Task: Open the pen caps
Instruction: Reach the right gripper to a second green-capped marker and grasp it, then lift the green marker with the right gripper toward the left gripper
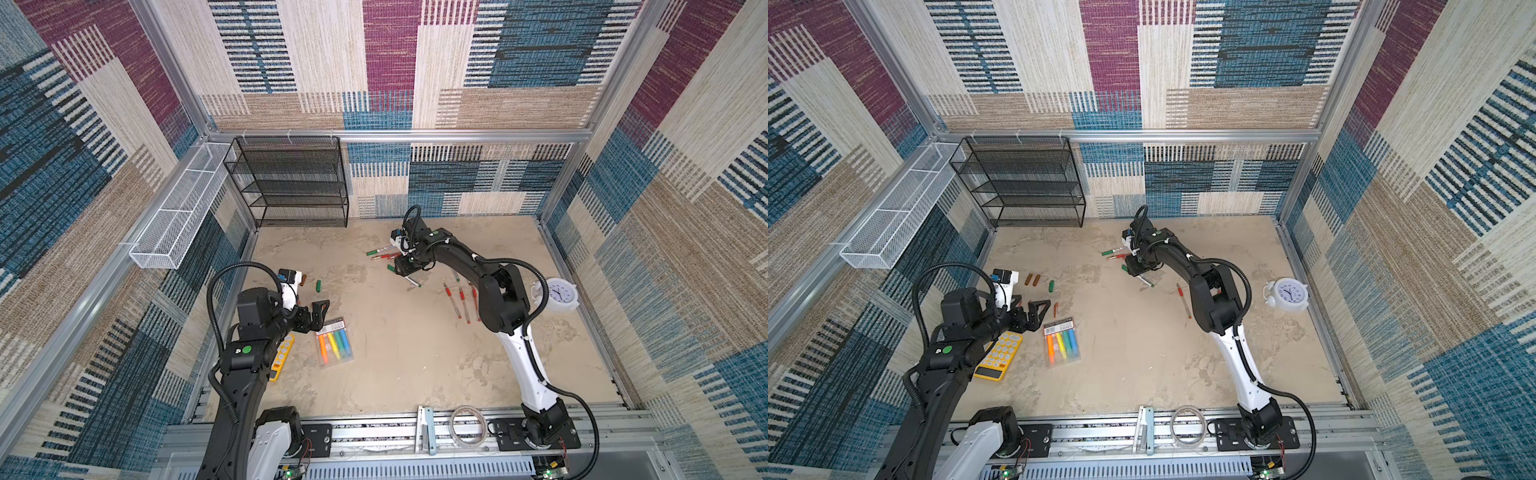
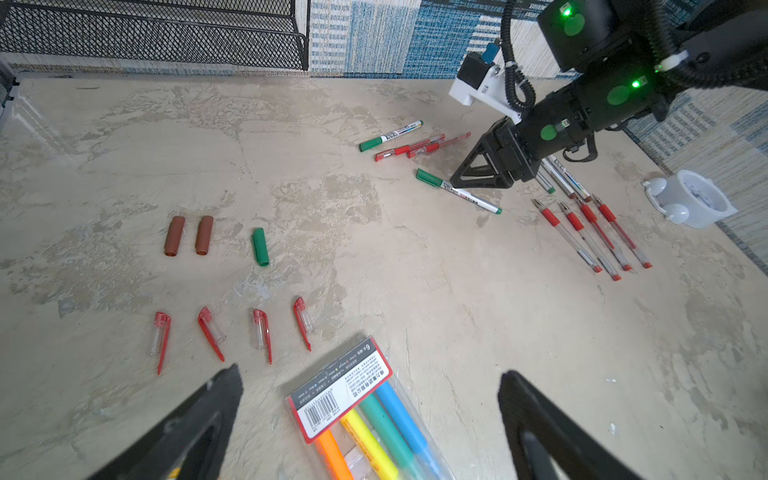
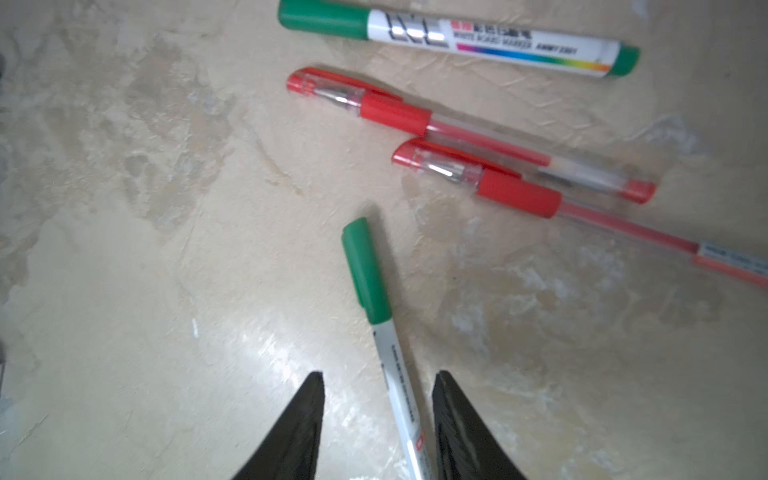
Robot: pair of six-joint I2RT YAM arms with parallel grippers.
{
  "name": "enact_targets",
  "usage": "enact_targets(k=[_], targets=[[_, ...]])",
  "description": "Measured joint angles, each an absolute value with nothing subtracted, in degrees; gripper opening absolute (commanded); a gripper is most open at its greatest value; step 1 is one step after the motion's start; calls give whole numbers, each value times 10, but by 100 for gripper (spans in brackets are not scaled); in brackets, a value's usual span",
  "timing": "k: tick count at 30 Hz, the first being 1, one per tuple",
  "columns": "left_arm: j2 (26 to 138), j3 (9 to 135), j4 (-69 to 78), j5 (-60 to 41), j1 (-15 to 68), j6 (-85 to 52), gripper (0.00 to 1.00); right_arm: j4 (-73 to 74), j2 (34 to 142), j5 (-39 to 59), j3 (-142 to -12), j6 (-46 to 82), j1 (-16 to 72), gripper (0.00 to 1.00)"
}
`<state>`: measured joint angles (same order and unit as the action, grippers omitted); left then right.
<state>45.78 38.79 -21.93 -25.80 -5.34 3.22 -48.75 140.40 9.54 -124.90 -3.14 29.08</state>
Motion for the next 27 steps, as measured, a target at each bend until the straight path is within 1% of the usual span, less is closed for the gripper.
enact_targets(k=[4, 9, 14, 15, 18, 20, 23, 27], targets=[[458, 389, -219, -258, -54, 32, 100, -521, 1425, 75, -1280, -42, 298, 46], [463, 389, -219, -258, -55, 32, 100, -545, 1439, 66, -1285, -54, 306, 41], [463, 389, -219, -258, -55, 32, 100, -530, 1425, 53, -1252, -60, 308, 26], [465, 390, -219, -258, -55, 32, 100, -523, 1420, 50, -1243, -60, 308, 24], [463, 390, -219, -258, -55, 32, 100, -514, 1396, 50, -1201, -61, 312, 13], [463, 390, -219, -258, -55, 32, 100, -512, 1376, 57, -1168, -61, 318, 8], [464, 390, -219, -258, -54, 32, 100, -497, 1343, 65, -1113, -61, 323, 5], [460, 390, -219, -261, -52, 32, 100, -488, 1289, 90, -1030, -53, 329, 5]])
